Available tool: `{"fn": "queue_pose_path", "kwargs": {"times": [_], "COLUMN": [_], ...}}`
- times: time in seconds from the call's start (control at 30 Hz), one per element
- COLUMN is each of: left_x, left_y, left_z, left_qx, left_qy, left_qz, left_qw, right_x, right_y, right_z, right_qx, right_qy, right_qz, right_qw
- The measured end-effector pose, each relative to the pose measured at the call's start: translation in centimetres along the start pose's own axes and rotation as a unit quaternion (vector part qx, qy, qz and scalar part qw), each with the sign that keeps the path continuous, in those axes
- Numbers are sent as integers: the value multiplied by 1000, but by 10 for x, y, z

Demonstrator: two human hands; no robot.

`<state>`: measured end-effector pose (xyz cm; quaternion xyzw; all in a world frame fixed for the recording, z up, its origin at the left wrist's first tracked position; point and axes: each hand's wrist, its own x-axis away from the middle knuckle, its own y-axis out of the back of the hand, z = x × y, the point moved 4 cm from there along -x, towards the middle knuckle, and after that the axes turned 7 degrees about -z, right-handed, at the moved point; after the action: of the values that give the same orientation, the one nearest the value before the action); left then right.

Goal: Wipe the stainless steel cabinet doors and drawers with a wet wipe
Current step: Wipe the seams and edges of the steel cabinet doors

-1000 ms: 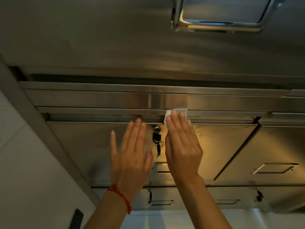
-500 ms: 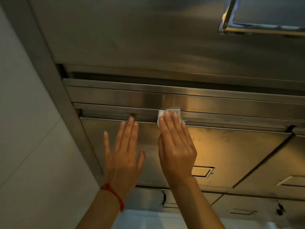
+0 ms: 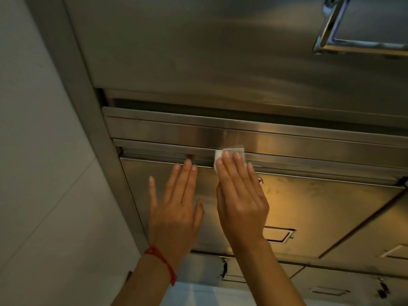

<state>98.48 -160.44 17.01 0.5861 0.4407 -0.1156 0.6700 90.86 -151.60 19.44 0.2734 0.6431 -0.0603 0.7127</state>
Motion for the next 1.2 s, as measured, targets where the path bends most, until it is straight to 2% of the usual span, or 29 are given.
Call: {"fn": "queue_pose_path", "kwargs": {"times": [0.13,0.3,0.5,0.83,1.07,1.2], "left_x": [1,1,1,1,0,0], "left_y": [0,-1,-3,-5,0,4], "left_z": [0,0,-2,-3,2,16], "left_qx": [-4,-9,-11,-17,3,9], "left_qy": [-6,-4,3,1,-8,28], "left_qz": [-7,-11,-16,-30,-25,-21], "left_qw": [1000,1000,1000,999,1000,999], "right_x": [0,2,0,6,4,3], "right_y": [3,3,4,11,3,-3], "right_z": [-10,-5,-11,-22,-7,2], "right_qx": [12,11,12,24,18,12], "right_qy": [16,-9,29,-37,-21,-22], "right_qz": [6,-10,18,-31,-16,-18], "right_qw": [1000,1000,999,999,999,1000]}}
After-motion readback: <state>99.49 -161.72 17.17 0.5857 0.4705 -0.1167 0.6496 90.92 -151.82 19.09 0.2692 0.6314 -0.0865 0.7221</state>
